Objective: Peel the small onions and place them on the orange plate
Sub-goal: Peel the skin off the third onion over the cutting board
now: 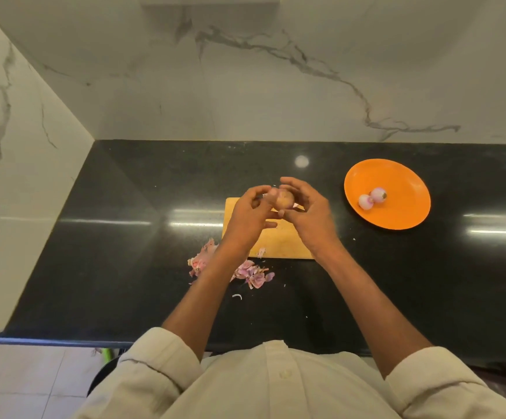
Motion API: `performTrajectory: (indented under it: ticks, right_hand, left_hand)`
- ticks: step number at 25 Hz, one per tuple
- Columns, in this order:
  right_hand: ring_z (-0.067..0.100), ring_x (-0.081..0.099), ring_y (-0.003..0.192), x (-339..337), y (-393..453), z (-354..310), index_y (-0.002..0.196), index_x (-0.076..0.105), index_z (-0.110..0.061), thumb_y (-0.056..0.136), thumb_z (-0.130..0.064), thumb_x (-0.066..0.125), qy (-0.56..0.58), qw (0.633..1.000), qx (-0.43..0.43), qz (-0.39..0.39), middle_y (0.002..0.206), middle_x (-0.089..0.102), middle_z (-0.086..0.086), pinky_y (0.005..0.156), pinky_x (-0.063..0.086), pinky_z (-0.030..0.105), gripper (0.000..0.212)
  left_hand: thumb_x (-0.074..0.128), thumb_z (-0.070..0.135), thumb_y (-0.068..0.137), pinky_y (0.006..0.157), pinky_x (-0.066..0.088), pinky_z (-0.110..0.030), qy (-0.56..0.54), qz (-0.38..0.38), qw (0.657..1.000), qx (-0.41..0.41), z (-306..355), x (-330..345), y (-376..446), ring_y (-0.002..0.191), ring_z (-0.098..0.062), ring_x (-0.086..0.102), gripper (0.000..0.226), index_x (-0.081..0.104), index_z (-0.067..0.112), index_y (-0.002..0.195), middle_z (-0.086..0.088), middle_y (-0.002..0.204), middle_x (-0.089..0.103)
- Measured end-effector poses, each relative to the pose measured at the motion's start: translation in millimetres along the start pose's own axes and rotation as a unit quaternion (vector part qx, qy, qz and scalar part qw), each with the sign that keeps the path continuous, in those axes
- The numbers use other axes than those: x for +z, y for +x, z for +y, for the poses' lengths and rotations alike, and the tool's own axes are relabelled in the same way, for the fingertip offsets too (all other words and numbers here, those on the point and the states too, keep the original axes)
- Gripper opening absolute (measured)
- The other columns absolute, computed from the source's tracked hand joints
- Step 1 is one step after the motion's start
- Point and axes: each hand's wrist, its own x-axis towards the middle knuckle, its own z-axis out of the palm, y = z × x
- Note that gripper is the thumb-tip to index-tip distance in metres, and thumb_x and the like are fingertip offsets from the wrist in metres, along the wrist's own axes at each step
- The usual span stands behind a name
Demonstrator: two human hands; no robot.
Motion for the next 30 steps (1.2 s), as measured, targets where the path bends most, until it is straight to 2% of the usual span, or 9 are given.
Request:
performTrajectory:
  ticks: [3, 6, 8, 11, 18, 24, 27, 30]
  right_hand:
    - [0.008, 0.067, 0.123, -5, 3, -11, 0.137, 0.065, -0.019, 0.090, 0.009, 0.073, 0.023, 0.999, -0.029, -0.016, 0.129, 0.072, -0.006, 0.097, 0.060, 0.029, 0.055]
    - [0.011, 0.068, 0.122, -9, 5, -22, 0.134, 0.069, -0.017, 0.096, 0.001, 0.071, 0.061, 0.997, -0.042, -0.016, 0.128, 0.073, -0.003, 0.101, 0.059, 0.033, 0.042]
    - [0.013, 0.068, 0.123, -10, 5, -26, 0.135, 0.069, -0.018, 0.098, -0.004, 0.071, 0.080, 0.996, -0.041, -0.008, 0.129, 0.073, -0.001, 0.102, 0.058, 0.034, 0.039]
    - [0.013, 0.068, 0.122, -10, 4, -32, 0.136, 0.068, -0.017, 0.098, -0.005, 0.072, 0.074, 0.996, -0.046, 0.002, 0.130, 0.073, 0.000, 0.103, 0.058, 0.037, 0.041]
    - [0.013, 0.068, 0.122, -9, -7, -37, 0.139, 0.067, -0.014, 0.097, -0.004, 0.072, 0.073, 0.997, -0.033, 0.006, 0.130, 0.073, 0.000, 0.102, 0.059, 0.037, 0.044]
    - [0.012, 0.071, 0.118, -12, -12, -34, 0.134, 0.070, -0.013, 0.095, -0.008, 0.076, 0.092, 0.996, -0.014, 0.009, 0.125, 0.075, -0.002, 0.094, 0.061, 0.029, 0.040]
    - [0.005, 0.069, 0.118, -10, -18, -37, 0.134, 0.071, -0.015, 0.096, -0.006, 0.075, 0.066, 0.997, -0.026, 0.006, 0.127, 0.074, -0.006, 0.089, 0.059, 0.021, 0.040]
    - [0.003, 0.068, 0.118, -7, -21, -39, 0.136, 0.069, -0.020, 0.093, 0.001, 0.075, 0.034, 0.998, -0.055, 0.006, 0.132, 0.071, -0.008, 0.090, 0.058, 0.020, 0.049]
  left_hand:
    - [0.073, 0.016, 0.102, 0.085, 0.064, -0.033, -0.026, 0.001, 0.998, 0.054, 10, -3, -2, 0.103, -0.025, 0.078, 0.031, 0.069, 0.015, 0.133, -0.010, 0.118, 0.077]
    - [0.073, 0.010, 0.100, 0.090, 0.063, -0.038, -0.063, -0.028, 0.994, 0.087, 22, -5, -2, 0.103, -0.028, 0.076, 0.031, 0.072, 0.017, 0.131, -0.013, 0.114, 0.078]
    - [0.072, 0.011, 0.101, 0.091, 0.062, -0.041, -0.075, -0.051, 0.991, 0.100, 30, -9, 2, 0.102, -0.028, 0.075, 0.032, 0.071, 0.016, 0.132, -0.014, 0.113, 0.078]
    - [0.074, 0.014, 0.100, 0.089, 0.063, -0.038, -0.049, -0.044, 0.990, 0.126, 37, -8, -4, 0.104, -0.028, 0.076, 0.033, 0.071, 0.016, 0.133, -0.012, 0.118, 0.076]
    - [0.074, 0.013, 0.100, 0.083, 0.067, -0.045, -0.045, 0.049, 0.985, 0.162, 24, 1, -13, 0.101, -0.027, 0.078, 0.022, 0.074, 0.009, 0.122, -0.008, 0.114, 0.077]
    - [0.072, 0.013, 0.103, 0.081, 0.068, -0.045, -0.049, 0.044, 0.987, 0.145, 19, 0, -21, 0.097, -0.029, 0.080, 0.018, 0.070, 0.004, 0.118, -0.013, 0.109, 0.077]
    - [0.070, 0.012, 0.103, 0.084, 0.068, -0.046, -0.055, 0.041, 0.987, 0.144, 14, -1, -22, 0.099, -0.031, 0.079, 0.015, 0.069, 0.004, 0.117, -0.016, 0.110, 0.076]
    - [0.071, 0.021, 0.104, 0.090, 0.066, -0.050, -0.102, 0.043, 0.987, 0.119, 13, 1, -22, 0.106, -0.034, 0.077, 0.023, 0.067, 0.007, 0.122, -0.018, 0.117, 0.074]
